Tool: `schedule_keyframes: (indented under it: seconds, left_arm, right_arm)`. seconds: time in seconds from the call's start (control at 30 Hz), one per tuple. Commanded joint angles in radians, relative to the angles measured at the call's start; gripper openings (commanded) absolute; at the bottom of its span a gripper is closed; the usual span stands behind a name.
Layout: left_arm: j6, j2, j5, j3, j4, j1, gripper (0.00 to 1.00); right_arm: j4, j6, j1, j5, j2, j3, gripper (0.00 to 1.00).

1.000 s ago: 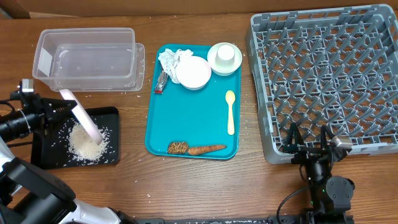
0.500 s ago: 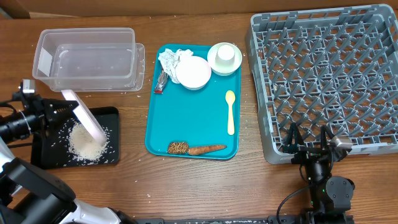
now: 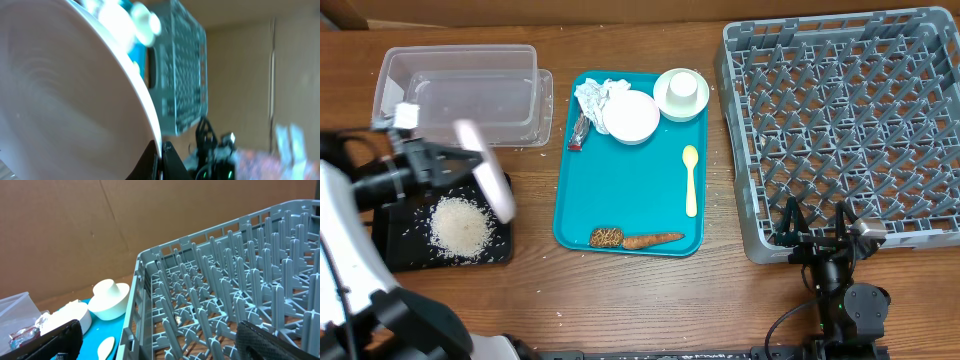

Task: Sort waste into correct bins and load items into the dishwasher
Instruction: 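Carry the emptied plate back and set it on the teal tray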

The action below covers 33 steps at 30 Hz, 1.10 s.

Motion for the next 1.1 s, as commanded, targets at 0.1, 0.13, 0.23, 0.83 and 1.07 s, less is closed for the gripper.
schedule_keyframes:
  seconds: [0.1,0.13,0.23,0.83,1.07]
  left_arm:
    - [-0.191,-0.058,-0.151,0.0,0.155,-0.366,0.04]
    - [-0.356,-0.056,-0.307,0.0,0.234,-0.468,0.04]
    - [-0.64,-0.055,-0.664,0.0,0.352,-0.673,0.04]
    - [-1.011,0.186,-1.262,0.0,0.608,-1.287,0.04]
    - [-1.01,0.305,-1.279,0.0,0.609,-1.288,0.04]
  right_arm:
    - [0.006,-0.006,0.006,0.002,-0.012,-0.011,1.0]
    - [0.006,-0.006,0.006,0.002,-0.012,-0.011,1.0]
    - [0.006,-0.006,0.006,0.002,-0.012,-0.011,1.0]
    - [0.006,-0.006,0.006,0.002,-0.012,-0.011,1.0]
    - [0.006,-0.006,0.006,0.002,-0.012,-0.011,1.0]
